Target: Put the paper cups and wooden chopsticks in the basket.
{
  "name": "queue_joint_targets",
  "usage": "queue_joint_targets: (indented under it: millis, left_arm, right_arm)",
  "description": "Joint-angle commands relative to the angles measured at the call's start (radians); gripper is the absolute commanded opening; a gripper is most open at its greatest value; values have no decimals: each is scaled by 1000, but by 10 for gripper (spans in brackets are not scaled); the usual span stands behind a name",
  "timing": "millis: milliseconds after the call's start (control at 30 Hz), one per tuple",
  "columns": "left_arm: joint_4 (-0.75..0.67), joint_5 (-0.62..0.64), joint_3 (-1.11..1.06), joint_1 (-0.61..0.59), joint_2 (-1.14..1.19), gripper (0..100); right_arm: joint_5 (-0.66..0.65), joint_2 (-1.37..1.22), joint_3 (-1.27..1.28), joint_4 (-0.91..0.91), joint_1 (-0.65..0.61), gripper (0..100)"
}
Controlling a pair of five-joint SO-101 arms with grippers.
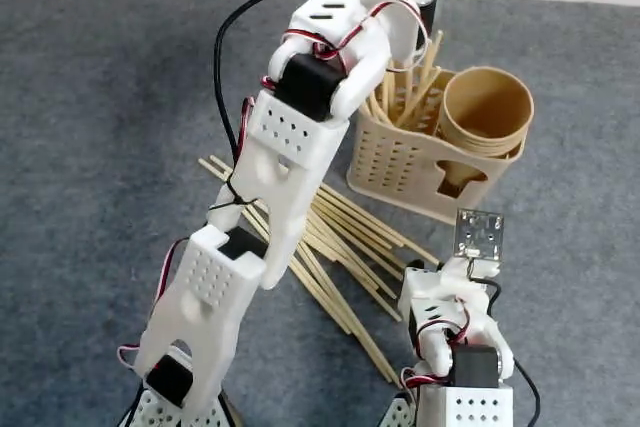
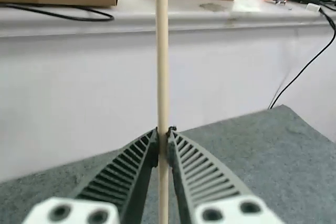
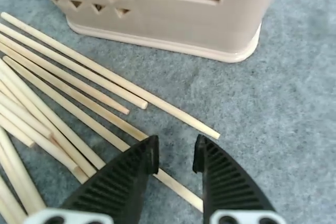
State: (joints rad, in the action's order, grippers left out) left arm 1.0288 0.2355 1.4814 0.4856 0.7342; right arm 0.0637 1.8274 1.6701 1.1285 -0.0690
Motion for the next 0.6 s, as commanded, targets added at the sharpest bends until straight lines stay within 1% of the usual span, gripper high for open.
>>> queue_joint_targets:
  millis: [0, 67, 233, 400, 567]
  left_arm:
    - [-6, 9, 30, -10, -15, 8]
    - [40, 11, 30, -8, -16, 21]
    - [149, 14, 30, -4, -18, 130]
    - [172, 14, 47, -10, -19, 133]
    - [267, 14, 188, 4, -16, 133]
  right_arm:
    - [0, 13, 74, -27, 12, 123]
    - [0, 13, 74, -27, 12, 123]
    - [0, 13, 74, -27, 12, 123]
    - [0, 13, 74, -27, 12, 123]
    - [0, 13, 74, -27, 12, 123]
